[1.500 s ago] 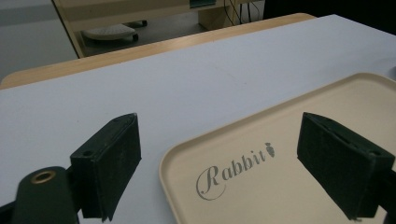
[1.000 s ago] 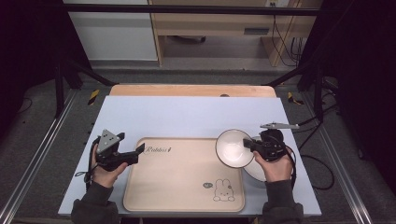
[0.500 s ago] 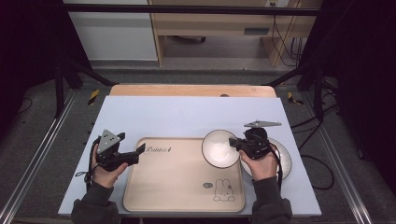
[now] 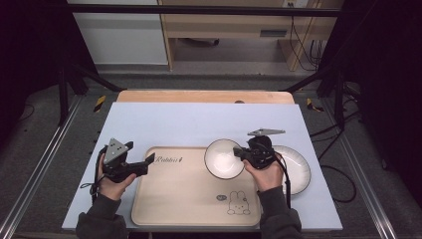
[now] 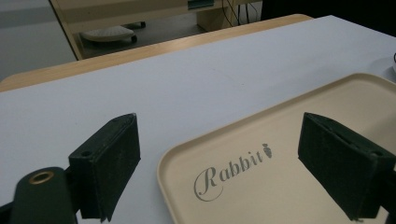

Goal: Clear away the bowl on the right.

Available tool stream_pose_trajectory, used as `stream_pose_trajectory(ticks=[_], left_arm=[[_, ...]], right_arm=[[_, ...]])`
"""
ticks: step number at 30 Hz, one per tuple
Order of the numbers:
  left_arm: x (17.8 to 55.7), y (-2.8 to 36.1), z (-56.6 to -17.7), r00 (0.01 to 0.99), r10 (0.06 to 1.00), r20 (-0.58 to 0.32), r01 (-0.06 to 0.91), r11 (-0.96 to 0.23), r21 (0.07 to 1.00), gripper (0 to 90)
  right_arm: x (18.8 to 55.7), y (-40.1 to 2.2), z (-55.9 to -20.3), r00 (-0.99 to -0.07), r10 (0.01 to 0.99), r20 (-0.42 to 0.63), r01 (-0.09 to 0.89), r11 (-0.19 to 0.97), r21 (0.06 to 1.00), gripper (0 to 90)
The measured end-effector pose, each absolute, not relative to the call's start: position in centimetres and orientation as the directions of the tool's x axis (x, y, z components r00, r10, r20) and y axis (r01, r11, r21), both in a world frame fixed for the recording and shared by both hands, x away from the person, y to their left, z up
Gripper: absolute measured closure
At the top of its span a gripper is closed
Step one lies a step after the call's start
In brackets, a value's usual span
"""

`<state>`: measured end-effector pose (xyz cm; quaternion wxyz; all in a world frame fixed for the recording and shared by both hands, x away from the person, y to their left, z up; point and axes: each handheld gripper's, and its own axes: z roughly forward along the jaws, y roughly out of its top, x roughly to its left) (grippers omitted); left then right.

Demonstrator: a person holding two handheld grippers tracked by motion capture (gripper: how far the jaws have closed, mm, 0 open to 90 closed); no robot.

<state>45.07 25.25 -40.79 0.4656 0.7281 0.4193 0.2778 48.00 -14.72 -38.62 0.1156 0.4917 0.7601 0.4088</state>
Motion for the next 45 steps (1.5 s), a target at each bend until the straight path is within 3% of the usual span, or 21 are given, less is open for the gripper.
stream_pose_trajectory(ticks=[45], left_arm=[[45.0,25.2,-40.8,0.498,0.867,0.018,0.348,-0.219,0.912,12.8]], right_arm=[[50.1,-9.6,-42.4,-0.536,0.814,0.224,0.682,0.261,0.683,82.5]])
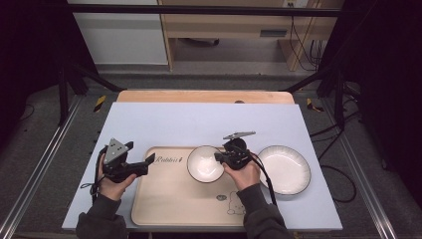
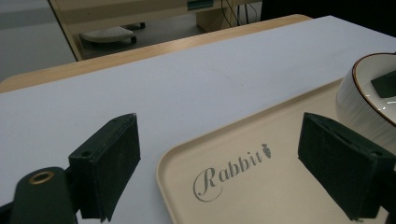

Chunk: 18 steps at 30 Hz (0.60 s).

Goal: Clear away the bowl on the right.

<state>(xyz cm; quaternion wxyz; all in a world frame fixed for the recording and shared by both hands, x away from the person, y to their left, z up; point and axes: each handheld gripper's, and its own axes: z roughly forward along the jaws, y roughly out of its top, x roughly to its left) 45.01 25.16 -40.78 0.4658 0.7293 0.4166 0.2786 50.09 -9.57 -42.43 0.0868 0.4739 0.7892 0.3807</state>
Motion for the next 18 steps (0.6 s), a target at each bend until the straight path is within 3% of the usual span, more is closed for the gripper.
stream_pose_trajectory(ticks=[18], left_arm=[[45.01,25.11,-40.81,0.498,0.867,0.018,0.348,-0.219,0.912,12.8]], right_arm=[[50.24,-8.85,-43.41,-0.539,0.808,0.237,0.702,0.276,0.657,82.3]])
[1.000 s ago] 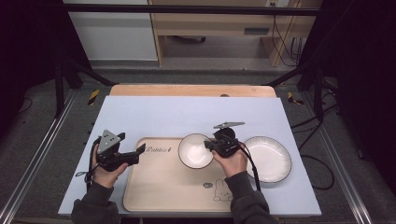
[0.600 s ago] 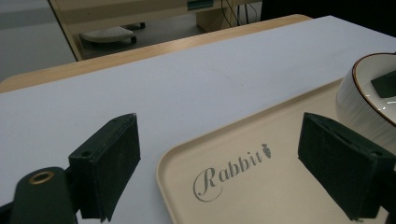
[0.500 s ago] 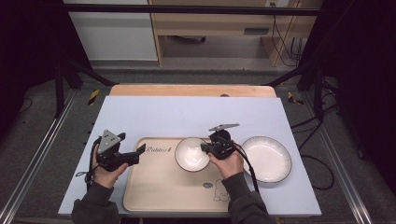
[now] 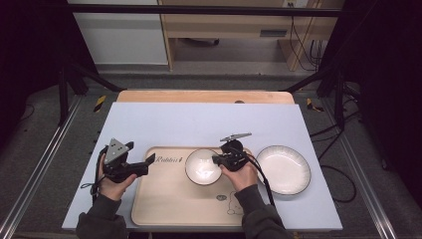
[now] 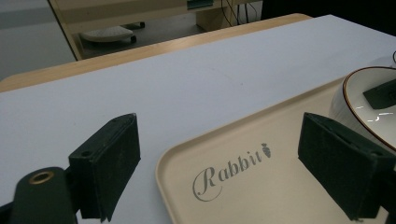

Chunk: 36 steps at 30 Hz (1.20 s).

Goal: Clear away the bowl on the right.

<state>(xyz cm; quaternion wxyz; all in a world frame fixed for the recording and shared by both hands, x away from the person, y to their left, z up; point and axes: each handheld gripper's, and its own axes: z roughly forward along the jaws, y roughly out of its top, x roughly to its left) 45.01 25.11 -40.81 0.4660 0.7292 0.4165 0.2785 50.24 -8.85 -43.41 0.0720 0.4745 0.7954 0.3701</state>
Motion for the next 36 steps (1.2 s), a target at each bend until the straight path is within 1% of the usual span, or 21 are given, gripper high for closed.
stream_pose_trajectory(ticks=[13,24,36], left_arm=[[45.01,25.10,-40.83,0.498,0.867,0.018,0.349,-0.220,0.911,12.8],[45.02,25.11,-40.85,0.498,0.867,0.018,0.350,-0.220,0.910,12.8],[45.06,25.12,-40.88,0.498,0.867,0.016,0.352,-0.219,0.910,12.8]], right_arm=[[50.40,-8.66,-43.87,-0.543,0.806,0.236,0.711,0.292,0.640,81.6],[50.52,-8.68,-44.09,-0.532,0.808,0.254,0.726,0.281,0.628,81.6],[50.80,-8.90,-44.42,-0.537,0.802,0.260,0.721,0.277,0.636,81.6]])
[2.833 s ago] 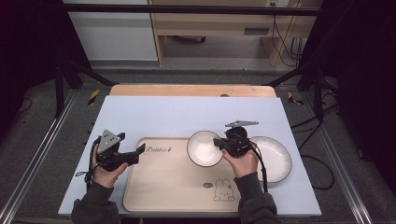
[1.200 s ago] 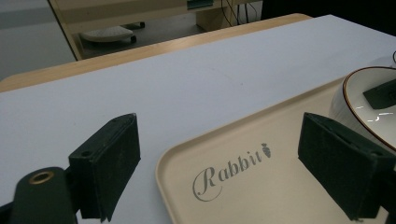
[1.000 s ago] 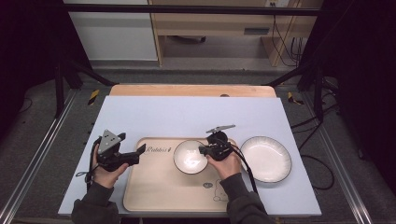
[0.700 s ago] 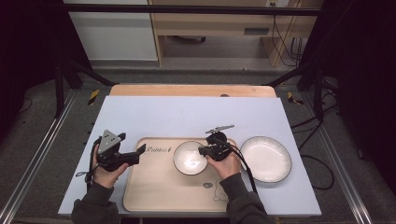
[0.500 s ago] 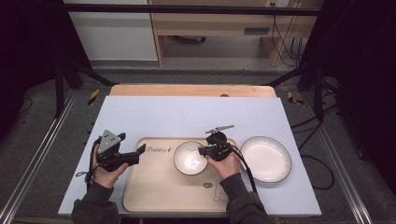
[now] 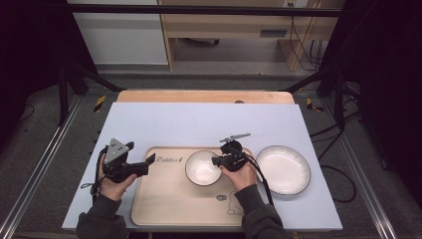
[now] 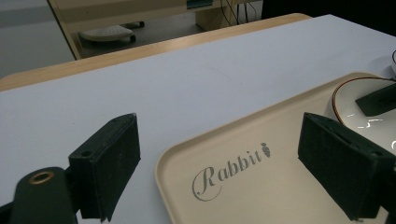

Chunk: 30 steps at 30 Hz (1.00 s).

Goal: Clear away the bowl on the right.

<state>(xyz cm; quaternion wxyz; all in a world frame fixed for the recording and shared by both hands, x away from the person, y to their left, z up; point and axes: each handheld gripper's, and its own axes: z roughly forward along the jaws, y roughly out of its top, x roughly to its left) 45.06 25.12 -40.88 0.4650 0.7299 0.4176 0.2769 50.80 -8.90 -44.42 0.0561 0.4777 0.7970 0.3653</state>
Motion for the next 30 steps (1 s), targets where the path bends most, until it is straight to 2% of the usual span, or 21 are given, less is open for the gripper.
stream_pose_trajectory(ticks=[8,12,30], left_arm=[[45.1,25.2,-40.9,0.497,0.868,0.013,0.353,-0.215,0.911,12.8],[45.0,25.2,-40.9,0.497,0.867,0.013,0.352,-0.216,0.911,12.8],[44.9,25.1,-40.7,0.500,0.866,0.016,0.348,-0.218,0.912,12.8]], right_arm=[[50.8,-9.2,-44.4,-0.541,0.806,0.241,0.703,0.276,0.655,80.3],[50.7,-9.3,-44.1,-0.549,0.803,0.232,0.687,0.275,0.672,76.7],[49.6,-10.3,-42.3,-0.560,0.820,0.114,0.565,0.278,0.777,45.7]])
